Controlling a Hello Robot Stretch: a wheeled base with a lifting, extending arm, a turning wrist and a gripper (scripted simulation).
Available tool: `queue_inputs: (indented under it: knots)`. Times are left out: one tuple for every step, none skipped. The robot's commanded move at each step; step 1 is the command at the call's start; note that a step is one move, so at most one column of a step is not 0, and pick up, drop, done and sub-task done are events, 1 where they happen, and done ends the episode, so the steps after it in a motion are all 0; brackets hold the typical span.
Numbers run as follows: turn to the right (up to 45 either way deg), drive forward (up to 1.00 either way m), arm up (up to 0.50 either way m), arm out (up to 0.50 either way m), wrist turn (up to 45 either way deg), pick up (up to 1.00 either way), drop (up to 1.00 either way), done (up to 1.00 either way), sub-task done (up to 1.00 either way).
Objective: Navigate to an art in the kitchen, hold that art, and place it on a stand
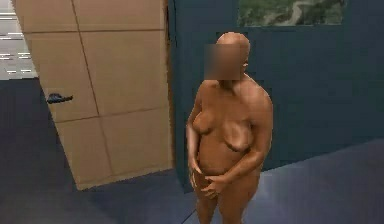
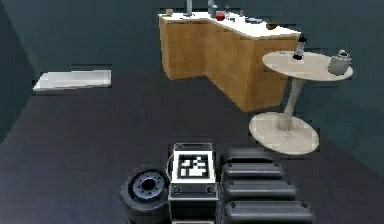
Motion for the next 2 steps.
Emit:
queue_inputs:
  knots:
    - [-30.0,0.0,0.0,0.0,0.0,0.0,0.0,0.0,0.0]
    - [0.0,1.0,0.0,0.0,0.0,0.0,0.0,0.0,0.0]
